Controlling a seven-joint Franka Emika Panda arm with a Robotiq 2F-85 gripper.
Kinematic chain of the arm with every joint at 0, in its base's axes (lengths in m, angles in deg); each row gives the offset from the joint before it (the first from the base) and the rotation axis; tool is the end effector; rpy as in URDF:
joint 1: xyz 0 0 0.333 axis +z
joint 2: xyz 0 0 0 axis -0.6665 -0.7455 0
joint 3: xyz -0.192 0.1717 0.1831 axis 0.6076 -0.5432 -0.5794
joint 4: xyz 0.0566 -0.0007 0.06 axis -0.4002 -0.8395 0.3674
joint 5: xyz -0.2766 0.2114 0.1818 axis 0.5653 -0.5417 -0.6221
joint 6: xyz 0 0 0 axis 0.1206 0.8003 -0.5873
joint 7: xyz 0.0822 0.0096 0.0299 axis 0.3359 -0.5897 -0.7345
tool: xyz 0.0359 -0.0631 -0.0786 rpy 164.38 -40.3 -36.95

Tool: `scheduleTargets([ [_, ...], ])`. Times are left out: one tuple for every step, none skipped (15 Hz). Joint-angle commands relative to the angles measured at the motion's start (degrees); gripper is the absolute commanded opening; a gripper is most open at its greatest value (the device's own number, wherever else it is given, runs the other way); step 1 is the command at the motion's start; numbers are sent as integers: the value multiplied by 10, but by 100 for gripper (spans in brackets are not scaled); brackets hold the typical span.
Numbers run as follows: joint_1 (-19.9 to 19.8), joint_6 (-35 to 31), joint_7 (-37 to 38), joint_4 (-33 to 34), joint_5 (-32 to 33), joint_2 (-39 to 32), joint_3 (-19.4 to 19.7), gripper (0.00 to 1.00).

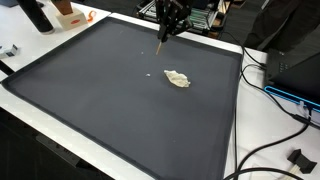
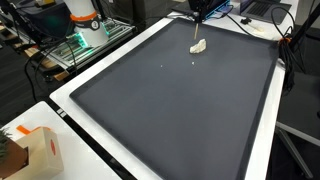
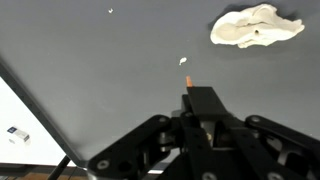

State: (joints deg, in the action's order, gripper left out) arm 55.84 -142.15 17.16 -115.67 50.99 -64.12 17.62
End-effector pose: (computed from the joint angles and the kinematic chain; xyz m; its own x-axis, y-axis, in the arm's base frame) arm 0.5336 0.2095 0.3507 0.9260 -0.2526 0.2806 -0.3262 -0.9094 0.2579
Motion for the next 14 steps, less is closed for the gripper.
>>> scheduleTargets([
  [20,58,56,34,21,-35,9,3],
  [23,69,65,40,23,-42,10,3],
  [27,81,73,47,25,-50,10,3],
  [30,90,80,52,27,-57,11,3],
  [35,99,88,59,31,-65,12,3],
  [38,107,97,64,36,-72,13,3],
  [42,115,104,69,41,-80,14,3],
  [47,122,113,74,49,-88,16,3],
  [51,130,123,79,57,-95,17,3],
  [56,136,135,84,69,-102,19,3],
  [60,143,145,88,80,-109,20,3],
  [65,151,156,92,95,-116,22,3],
  [69,159,165,97,107,-124,22,3],
  [71,164,171,101,115,-131,21,3],
])
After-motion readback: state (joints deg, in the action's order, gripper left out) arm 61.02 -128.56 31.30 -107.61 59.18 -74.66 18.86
